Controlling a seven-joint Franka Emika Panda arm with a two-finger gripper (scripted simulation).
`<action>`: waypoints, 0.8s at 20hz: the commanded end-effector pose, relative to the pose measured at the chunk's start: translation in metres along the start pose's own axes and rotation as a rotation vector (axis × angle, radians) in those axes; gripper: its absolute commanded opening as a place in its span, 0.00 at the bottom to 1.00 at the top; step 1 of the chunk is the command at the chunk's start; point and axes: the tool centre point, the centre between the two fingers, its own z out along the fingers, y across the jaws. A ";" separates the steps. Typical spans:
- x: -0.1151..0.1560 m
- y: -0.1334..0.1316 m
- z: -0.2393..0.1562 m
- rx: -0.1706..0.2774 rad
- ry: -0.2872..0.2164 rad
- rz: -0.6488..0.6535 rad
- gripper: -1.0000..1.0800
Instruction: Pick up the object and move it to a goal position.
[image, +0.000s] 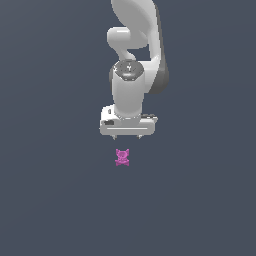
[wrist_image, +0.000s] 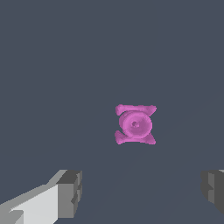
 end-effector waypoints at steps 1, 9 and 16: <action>0.000 0.000 0.000 0.000 0.000 0.000 0.96; 0.006 0.014 -0.014 -0.030 0.034 0.014 0.96; 0.007 0.014 -0.008 -0.027 0.032 0.014 0.96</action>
